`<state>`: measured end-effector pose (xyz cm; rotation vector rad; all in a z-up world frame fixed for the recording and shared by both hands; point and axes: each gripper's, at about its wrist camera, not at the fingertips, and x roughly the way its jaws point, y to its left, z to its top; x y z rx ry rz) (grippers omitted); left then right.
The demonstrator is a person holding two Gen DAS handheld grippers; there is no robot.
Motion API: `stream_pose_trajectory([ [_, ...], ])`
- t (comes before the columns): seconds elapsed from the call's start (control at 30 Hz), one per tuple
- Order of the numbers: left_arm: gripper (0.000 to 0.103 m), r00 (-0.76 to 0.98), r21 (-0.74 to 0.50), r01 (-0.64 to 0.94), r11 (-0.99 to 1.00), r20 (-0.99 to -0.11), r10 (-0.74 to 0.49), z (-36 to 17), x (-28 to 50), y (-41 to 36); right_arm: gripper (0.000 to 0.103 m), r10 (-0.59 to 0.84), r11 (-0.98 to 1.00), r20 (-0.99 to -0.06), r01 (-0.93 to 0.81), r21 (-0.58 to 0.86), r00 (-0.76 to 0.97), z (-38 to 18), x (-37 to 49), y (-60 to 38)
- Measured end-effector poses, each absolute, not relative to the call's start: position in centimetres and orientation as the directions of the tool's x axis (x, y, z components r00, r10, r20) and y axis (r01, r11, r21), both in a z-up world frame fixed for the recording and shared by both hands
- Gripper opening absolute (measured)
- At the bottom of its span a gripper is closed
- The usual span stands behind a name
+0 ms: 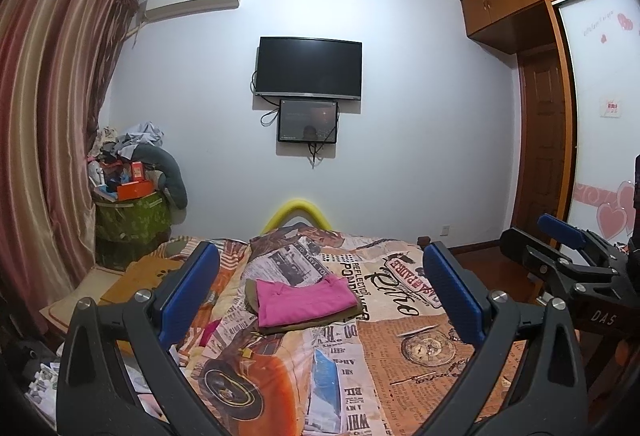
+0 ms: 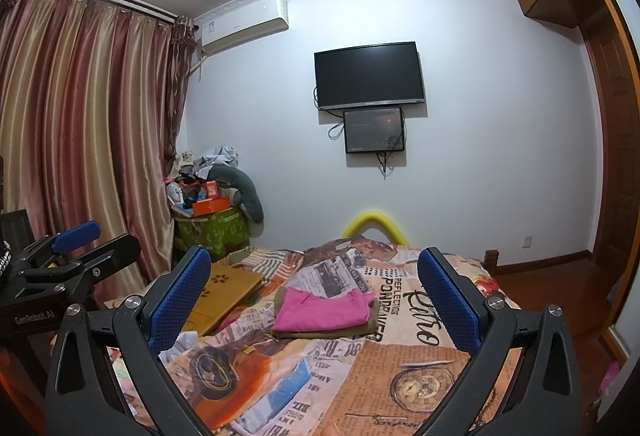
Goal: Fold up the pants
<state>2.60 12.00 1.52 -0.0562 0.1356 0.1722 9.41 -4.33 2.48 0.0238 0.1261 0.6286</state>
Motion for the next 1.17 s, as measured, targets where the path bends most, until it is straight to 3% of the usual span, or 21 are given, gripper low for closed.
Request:
stream_pose_trajectory([
  [1.17, 0.103, 0.972, -0.068, -0.157, 0.985, -0.189, 0.142, 0.6, 3.7, 12.5, 0.103, 0.587, 0.810, -0.134, -0.581, 0.084, 0.798, 1.9, 9.9, -4.1],
])
